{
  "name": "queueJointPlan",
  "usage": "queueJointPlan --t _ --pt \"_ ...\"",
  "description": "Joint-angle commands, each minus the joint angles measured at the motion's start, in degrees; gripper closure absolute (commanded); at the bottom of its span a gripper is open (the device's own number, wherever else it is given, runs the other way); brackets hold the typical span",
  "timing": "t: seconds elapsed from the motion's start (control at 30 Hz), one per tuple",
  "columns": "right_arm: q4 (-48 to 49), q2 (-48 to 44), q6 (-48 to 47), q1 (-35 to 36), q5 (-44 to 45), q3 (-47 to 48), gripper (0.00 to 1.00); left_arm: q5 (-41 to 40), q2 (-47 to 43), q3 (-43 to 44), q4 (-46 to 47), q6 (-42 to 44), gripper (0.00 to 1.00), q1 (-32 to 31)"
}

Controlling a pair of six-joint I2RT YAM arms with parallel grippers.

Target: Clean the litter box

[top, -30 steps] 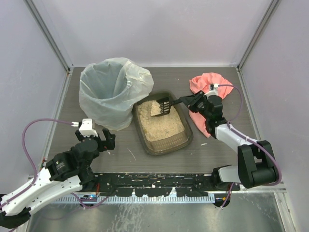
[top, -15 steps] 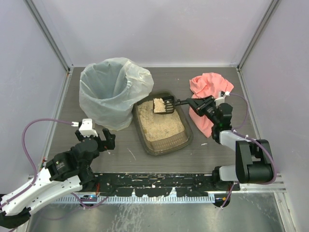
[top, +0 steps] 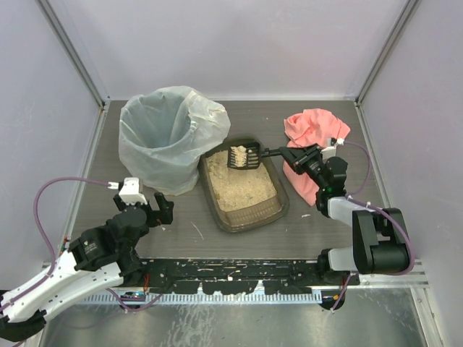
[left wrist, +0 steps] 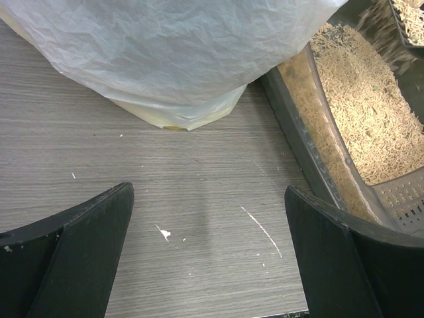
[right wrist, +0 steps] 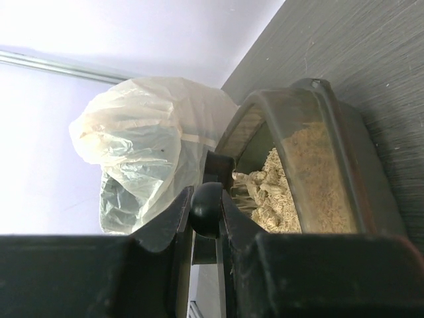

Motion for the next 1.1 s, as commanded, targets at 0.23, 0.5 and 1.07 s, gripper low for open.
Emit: queueJointPlan --t 0.23,0.5,1.07 --pt "11.9 1.5 6.7 -1.4 3.8 -3.8 0.99 -0.2 0.0 1.3 1.6 0.1 0.02 -0.2" --pt "6.8 1.9 -0.1 0.1 -3.8 2.3 0.99 -0.5 -0.2 1.5 1.0 -0.2 0.02 -0.2" --pt "6.9 -3.2 3.5 -4.1 2.1 -3.6 0.99 -0.5 0.4 1.0 2.3 0.3 0.02 -0.2"
